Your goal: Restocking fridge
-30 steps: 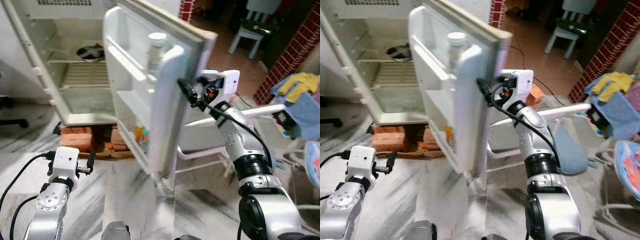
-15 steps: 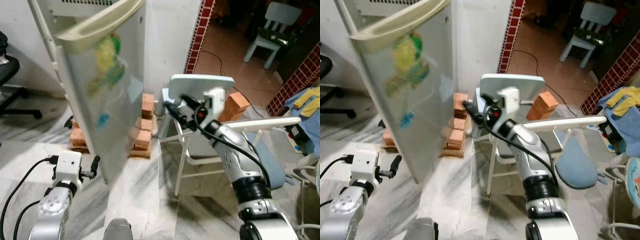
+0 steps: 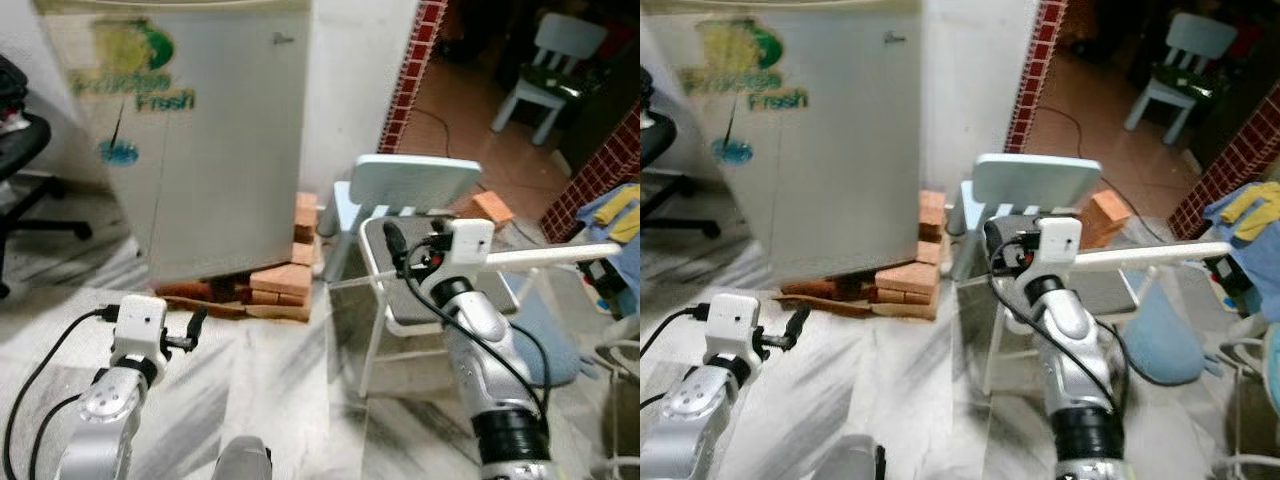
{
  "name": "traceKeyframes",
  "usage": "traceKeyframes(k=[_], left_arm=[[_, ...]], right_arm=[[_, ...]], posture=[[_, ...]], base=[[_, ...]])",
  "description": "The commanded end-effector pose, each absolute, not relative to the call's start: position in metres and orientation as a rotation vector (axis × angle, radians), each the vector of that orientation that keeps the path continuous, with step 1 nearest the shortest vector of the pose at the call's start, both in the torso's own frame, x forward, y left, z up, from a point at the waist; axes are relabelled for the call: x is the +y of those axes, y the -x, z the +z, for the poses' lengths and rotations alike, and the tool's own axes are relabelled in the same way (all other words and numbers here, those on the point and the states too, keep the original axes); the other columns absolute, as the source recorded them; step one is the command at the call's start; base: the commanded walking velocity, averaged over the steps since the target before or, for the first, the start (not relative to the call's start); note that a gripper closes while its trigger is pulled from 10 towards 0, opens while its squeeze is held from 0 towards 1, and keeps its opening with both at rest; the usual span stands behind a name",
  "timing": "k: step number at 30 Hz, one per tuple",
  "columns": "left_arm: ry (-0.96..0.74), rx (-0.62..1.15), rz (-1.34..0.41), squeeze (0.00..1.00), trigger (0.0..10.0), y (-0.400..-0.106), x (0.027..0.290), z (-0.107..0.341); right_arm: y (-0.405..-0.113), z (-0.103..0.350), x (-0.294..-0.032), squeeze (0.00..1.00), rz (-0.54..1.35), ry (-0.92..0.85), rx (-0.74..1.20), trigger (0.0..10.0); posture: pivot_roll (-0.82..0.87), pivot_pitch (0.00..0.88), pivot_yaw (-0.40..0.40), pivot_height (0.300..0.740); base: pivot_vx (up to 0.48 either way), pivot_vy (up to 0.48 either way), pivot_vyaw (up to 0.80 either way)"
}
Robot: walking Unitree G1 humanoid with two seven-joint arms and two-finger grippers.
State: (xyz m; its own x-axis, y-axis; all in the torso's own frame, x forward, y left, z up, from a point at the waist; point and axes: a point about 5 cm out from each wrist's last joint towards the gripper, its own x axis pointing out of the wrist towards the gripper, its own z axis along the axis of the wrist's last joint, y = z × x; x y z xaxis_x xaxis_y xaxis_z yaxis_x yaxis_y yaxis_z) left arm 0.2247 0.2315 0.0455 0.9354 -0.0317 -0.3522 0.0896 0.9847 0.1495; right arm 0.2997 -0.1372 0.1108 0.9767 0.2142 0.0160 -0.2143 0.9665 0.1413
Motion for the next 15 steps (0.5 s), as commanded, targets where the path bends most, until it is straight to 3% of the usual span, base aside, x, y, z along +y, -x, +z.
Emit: traceKeyframes(k=[1, 8, 15], left_arm=[[-0.16, 0.342, -0.091, 0.0, 10.0, -0.2284, 0.2264, 0.0471], [-0.164, 0.322, -0.093, 0.0, 10.0, -0.2313, 0.2293, 0.0495], [-0.149, 0.328, -0.085, 0.0, 10.0, -0.2319, 0.2302, 0.0489]], right_arm=[[-0.2979, 0.1099, -0.1496, 0.0, 0.165, -0.125, 0.007, 10.0], [-0.2998, 0.1127, -0.1526, 0.0, 0.136, -0.113, 0.003, 10.0], [-0.3, 0.1104, -0.1507, 0.0, 0.133, -0.112, 0.003, 10.0]], posture=[[0.19, 0.0, -0.083, 0.74], [0.19, 0.0, -0.082, 0.74], [0.19, 0.0, -0.081, 0.74]], base=[[0.0, 0.48, 0.0], [0.0, 0.457, -0.7], [0.0, 0.07, -0.8]])
